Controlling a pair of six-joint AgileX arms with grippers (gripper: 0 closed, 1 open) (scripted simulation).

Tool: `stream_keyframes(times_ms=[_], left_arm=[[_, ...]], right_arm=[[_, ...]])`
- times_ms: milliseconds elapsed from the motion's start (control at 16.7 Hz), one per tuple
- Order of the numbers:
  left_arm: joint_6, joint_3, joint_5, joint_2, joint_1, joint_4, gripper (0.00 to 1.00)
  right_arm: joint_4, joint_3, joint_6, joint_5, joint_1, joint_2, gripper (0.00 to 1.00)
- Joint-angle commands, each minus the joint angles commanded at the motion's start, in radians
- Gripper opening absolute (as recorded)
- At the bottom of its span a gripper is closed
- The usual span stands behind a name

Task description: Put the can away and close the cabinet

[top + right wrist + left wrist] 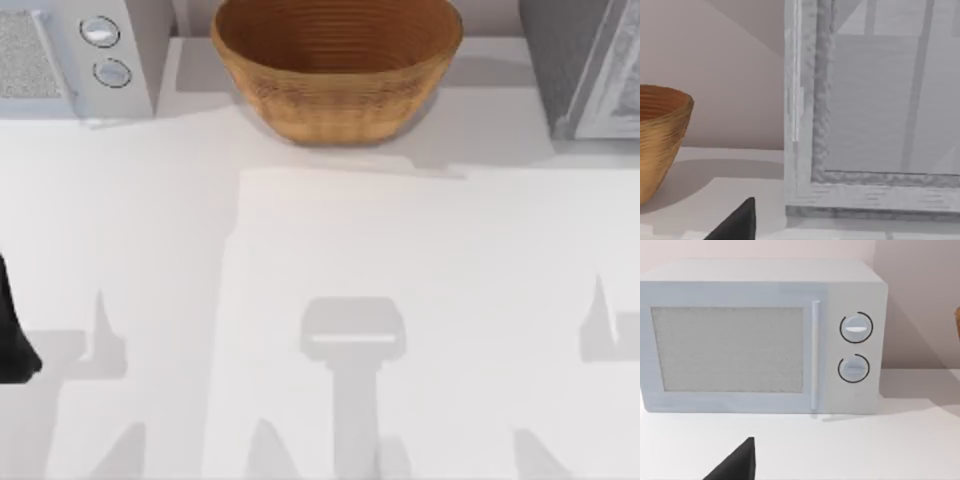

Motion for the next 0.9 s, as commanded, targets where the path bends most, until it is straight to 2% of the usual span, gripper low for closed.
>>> stream_keyframes(times_ms=[240, 660, 900], left_arm=[[0.0, 0.0, 0.0, 0.0, 0.0, 0.0, 1.0], [0.0, 0.0, 0.0, 0.0, 0.0, 0.0, 1.0], [0.0, 0.0, 0.0, 0.0, 0.0, 0.0, 1.0]], right_arm=[[0.022, -0.152, 0.014, 0.009, -0.006, -0.118, 1.0], [0.024, -0.163, 0.014, 0.008, -0.004, -0.121, 1.0], [0.126, -0.131, 0.016, -0.081, -0.095, -0.013, 1.0]])
